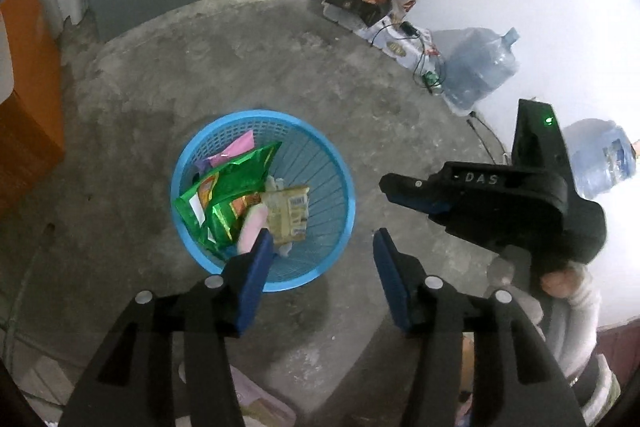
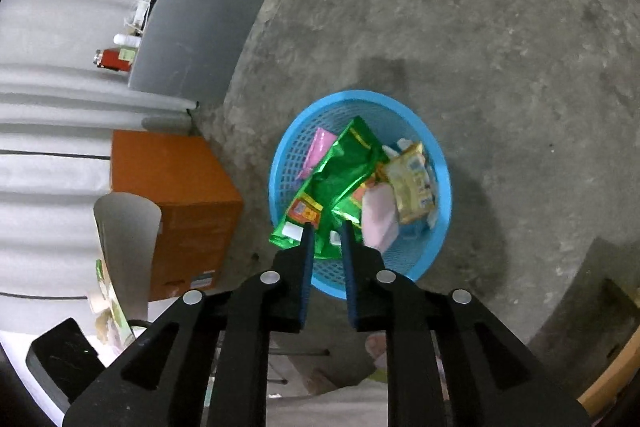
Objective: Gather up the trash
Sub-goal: 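Move both grippers back from the wastebasket to the table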
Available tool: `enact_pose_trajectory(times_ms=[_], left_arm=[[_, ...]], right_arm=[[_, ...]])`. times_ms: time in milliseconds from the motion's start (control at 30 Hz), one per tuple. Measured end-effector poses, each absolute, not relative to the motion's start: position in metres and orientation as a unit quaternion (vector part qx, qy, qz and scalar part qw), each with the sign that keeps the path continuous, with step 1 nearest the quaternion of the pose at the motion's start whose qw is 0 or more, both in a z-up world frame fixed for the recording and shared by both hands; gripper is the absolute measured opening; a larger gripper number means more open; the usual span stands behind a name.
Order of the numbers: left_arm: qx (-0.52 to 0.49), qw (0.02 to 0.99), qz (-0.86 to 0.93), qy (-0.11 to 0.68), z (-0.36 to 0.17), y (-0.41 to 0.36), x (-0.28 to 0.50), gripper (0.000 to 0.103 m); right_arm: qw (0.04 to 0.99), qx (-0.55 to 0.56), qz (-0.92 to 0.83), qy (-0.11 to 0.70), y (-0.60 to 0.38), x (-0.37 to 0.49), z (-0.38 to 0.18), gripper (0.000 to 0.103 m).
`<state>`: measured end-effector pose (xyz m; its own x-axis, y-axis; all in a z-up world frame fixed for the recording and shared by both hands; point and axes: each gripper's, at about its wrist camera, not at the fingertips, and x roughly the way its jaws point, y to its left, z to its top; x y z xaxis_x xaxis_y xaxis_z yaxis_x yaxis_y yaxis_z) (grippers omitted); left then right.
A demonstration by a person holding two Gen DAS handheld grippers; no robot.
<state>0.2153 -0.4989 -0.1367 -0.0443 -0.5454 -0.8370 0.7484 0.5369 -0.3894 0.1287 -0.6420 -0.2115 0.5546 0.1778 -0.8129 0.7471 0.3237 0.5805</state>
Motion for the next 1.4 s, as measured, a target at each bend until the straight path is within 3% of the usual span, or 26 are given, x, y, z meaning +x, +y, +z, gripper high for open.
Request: enact_pose_trajectory(times_ms=[200, 433, 867, 1133, 1400], left_arm=[[0.067, 0.682, -0.499, 0.530, -0.098, -0.467, 0.203, 0.059], [0.034, 0.697, -0.514, 0.498, -0.038, -0.386, 0.194, 0.070], [-0.062, 0.812, -0.446, 0.370, 0.061, -0.143, 0.176, 0.083], [-0.110, 0.867, -0.362, 0.323, 0.074, 0.000, 0.156, 0.092], [-0.141, 0.879, -0.312, 0.330, 0.045, 0.055, 0.147, 0.093]], right_arm=[[0.724, 0.519, -0.213, 0.402, -0.629, 0.107, -0.178, 0.039], [0.784, 0.441, -0.213, 0.380, -0.576, 0.086, -0.122, 0.052], [0.903, 0.211, -0.134, 0.349, -0.438, 0.108, 0.007, 0.095], [0.924, 0.134, -0.037, 0.356, -0.351, 0.153, 0.032, 0.095], [0.892, 0.155, 0.036, 0.423, -0.284, 0.221, 0.007, 0.095]])
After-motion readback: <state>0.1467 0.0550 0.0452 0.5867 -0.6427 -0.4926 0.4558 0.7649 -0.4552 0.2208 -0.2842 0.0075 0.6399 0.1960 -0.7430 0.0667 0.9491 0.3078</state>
